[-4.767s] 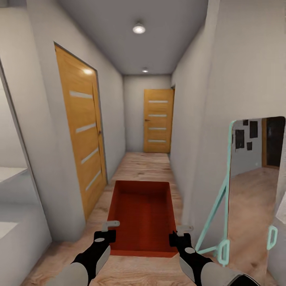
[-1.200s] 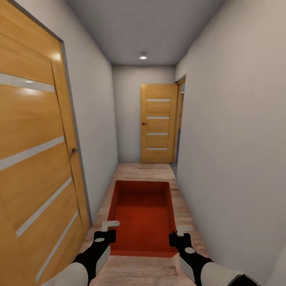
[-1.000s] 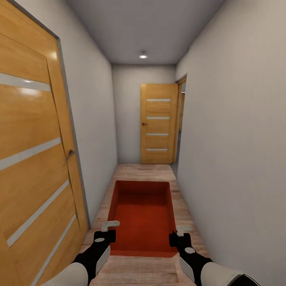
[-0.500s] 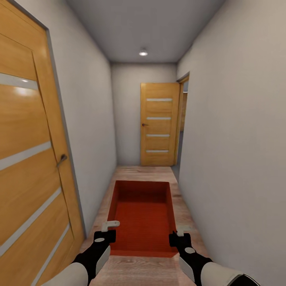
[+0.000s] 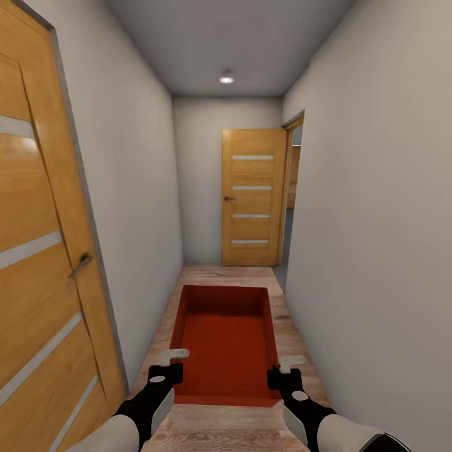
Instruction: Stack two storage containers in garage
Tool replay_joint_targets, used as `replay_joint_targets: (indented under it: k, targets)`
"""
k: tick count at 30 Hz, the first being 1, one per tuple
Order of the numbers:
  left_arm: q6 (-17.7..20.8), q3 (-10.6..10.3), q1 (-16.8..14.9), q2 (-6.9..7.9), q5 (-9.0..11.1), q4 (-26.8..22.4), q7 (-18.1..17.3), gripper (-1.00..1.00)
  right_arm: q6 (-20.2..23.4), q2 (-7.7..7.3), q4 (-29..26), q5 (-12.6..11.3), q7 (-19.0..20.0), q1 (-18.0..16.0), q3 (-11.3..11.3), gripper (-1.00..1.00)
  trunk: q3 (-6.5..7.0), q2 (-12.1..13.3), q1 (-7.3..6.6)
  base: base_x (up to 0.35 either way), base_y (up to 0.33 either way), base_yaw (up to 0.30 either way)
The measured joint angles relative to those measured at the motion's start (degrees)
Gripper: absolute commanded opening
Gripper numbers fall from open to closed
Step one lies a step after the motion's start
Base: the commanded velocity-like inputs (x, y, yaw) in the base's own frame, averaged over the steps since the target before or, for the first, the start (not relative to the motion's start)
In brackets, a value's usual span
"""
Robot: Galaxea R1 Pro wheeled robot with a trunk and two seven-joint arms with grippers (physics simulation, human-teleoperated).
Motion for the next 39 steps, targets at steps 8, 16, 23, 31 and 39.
replay_joint_targets:
  k: [8, 16, 23, 31, 39]
  targets:
    - [0.00, 0.00, 0.00, 0.00, 0.00, 0.00, 0.00, -1.00, 0.00, 0.00, 0.00, -0.02, 0.00, 0.00, 0.02, -1.00, 0.00, 0.00, 0.00, 0.324, 0.000, 0.000]
    - [0.00, 0.00, 0.00, 0.00, 0.00, 0.00, 0.00, -1.00, 0.00, 0.00, 0.00, 0.00, 0.00, 0.00, 0.00, -1.00, 0.00, 0.00, 0.00, 0.324, 0.000, 0.000]
    - [-0.03, 0.00, 0.00, 0.00, 0.01, 0.02, 0.00, -1.00, -0.01, 0.00, 0.00, -0.06, 0.00, 0.00, 0.06, -1.00, 0.00, 0.00, 0.00, 0.324, 0.000, 0.000]
    - [-0.01, 0.00, 0.00, 0.00, 0.00, 0.01, 0.00, -1.00, 0.00, 0.00, 0.00, -0.01, 0.00, 0.00, 0.01, -1.00, 0.00, 0.00, 0.00, 0.324, 0.000, 0.000]
    - [0.00, 0.00, 0.00, 0.00, 0.01, 0.00, 0.00, -1.00, 0.00, 0.00, 0.00, 0.01, 0.00, 0.00, 0.00, -1.00, 0.00, 0.00, 0.00, 0.324, 0.000, 0.000]
